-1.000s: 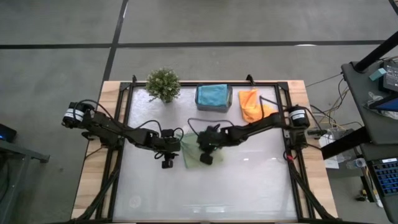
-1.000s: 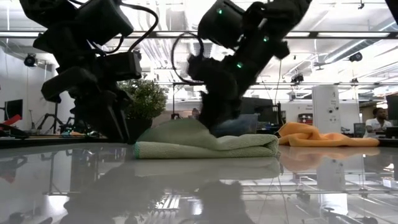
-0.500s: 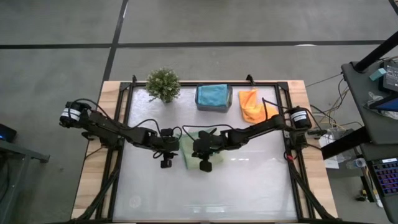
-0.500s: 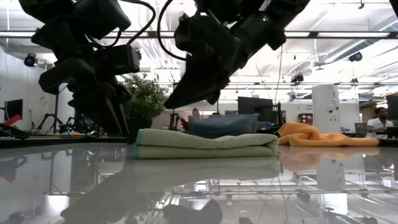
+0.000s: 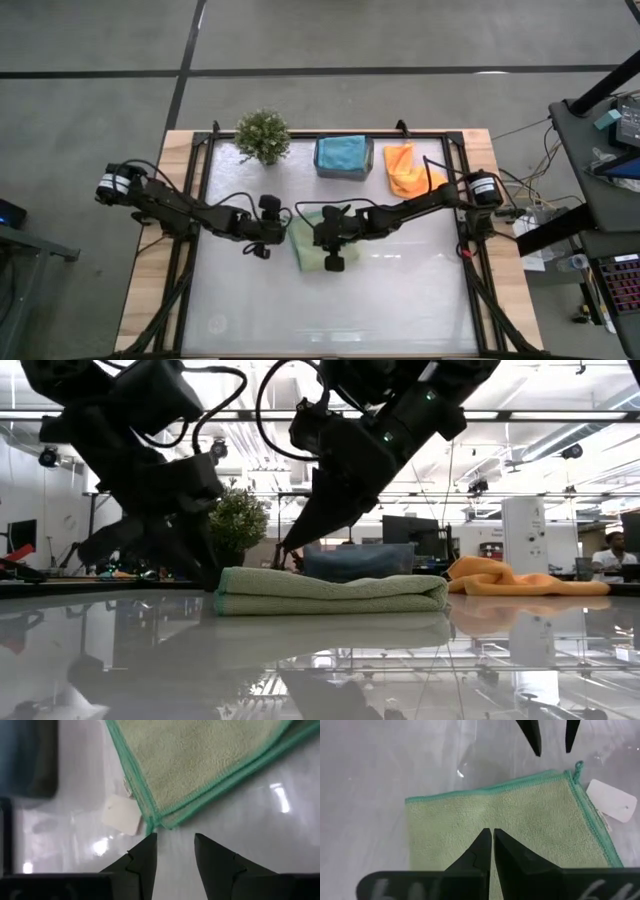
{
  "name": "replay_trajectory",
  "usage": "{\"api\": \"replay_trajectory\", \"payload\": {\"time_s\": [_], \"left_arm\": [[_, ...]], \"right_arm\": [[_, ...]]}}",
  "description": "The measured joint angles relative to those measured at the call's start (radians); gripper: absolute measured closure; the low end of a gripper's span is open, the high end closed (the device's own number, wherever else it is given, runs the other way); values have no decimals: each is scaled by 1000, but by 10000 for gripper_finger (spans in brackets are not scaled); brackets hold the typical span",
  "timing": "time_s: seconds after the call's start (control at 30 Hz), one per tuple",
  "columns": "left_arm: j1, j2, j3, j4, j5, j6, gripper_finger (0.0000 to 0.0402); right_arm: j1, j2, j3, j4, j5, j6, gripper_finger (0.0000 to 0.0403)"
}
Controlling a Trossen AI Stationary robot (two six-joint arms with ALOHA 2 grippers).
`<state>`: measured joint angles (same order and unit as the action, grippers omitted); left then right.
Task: Fold microfiber towels
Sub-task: Fold the green towel
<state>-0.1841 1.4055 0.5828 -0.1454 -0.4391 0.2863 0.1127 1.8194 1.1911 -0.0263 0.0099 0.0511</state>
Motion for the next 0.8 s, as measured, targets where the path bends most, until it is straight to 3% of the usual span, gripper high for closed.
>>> {"api": "replay_trajectory", "payload": {"time_s": [0.2,0.47,0.8], "left_arm": [[1,0,-32,125,-6,67,285],[2,25,-33,136,45,114,285],[14,93,-18,176,10,121,285]], "right_arm": [[-8,0,-26,8,16,8,390],[-22,0,-36,20,19,17,390],[-22,0,-36,30,19,16,390]]}}
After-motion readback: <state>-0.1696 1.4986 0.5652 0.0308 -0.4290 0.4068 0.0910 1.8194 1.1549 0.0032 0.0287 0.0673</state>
